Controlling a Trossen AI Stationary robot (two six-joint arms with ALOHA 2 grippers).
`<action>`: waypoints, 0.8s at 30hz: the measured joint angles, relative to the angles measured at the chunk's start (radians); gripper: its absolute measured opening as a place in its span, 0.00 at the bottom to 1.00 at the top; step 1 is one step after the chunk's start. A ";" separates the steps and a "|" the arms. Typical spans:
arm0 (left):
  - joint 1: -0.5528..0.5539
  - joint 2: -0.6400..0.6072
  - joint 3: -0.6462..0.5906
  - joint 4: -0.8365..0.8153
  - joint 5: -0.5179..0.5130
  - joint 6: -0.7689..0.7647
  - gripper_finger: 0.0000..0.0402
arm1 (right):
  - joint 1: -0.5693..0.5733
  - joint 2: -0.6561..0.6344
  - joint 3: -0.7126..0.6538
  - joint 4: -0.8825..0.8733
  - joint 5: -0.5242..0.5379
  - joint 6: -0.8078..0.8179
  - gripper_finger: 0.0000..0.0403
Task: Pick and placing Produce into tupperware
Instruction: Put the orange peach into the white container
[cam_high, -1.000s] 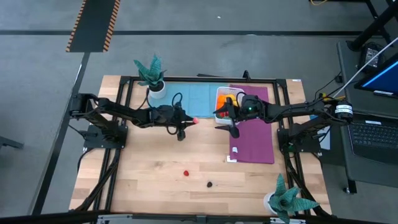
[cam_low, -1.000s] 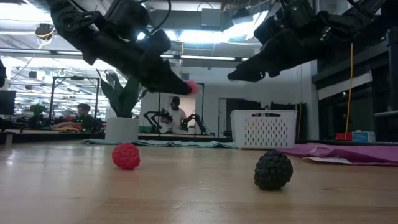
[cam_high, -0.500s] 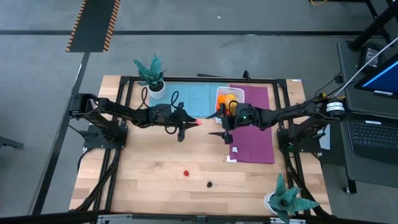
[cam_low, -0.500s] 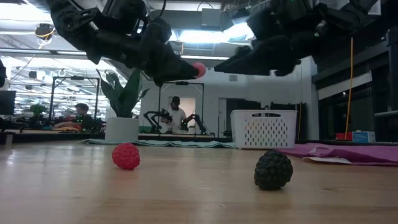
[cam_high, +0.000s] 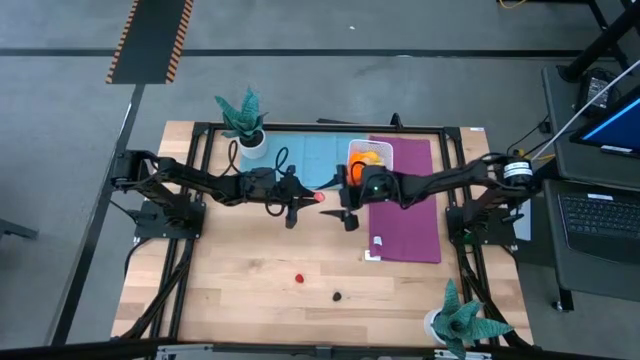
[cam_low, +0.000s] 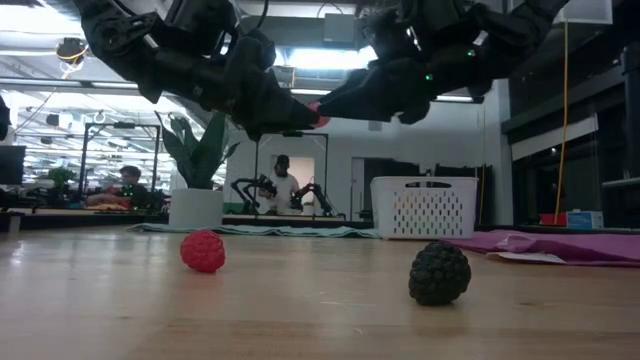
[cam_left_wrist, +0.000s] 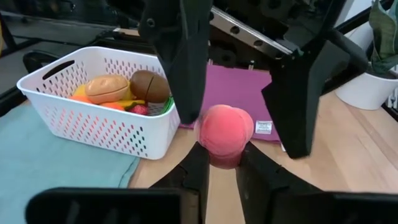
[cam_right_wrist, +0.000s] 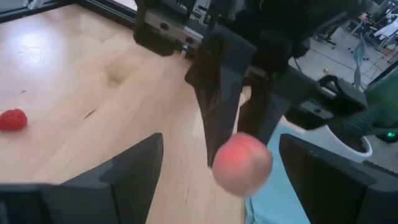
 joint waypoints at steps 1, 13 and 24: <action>0.000 0.000 0.000 -0.002 0.000 0.000 0.15 | 0.000 0.008 0.010 0.000 0.000 -0.002 0.79; 0.000 0.000 0.000 -0.007 0.003 0.000 0.15 | 0.001 0.028 0.053 -0.064 0.000 -0.051 0.79; 0.000 0.000 0.000 -0.007 0.049 0.000 0.14 | 0.001 0.027 0.053 -0.105 0.000 -0.051 0.78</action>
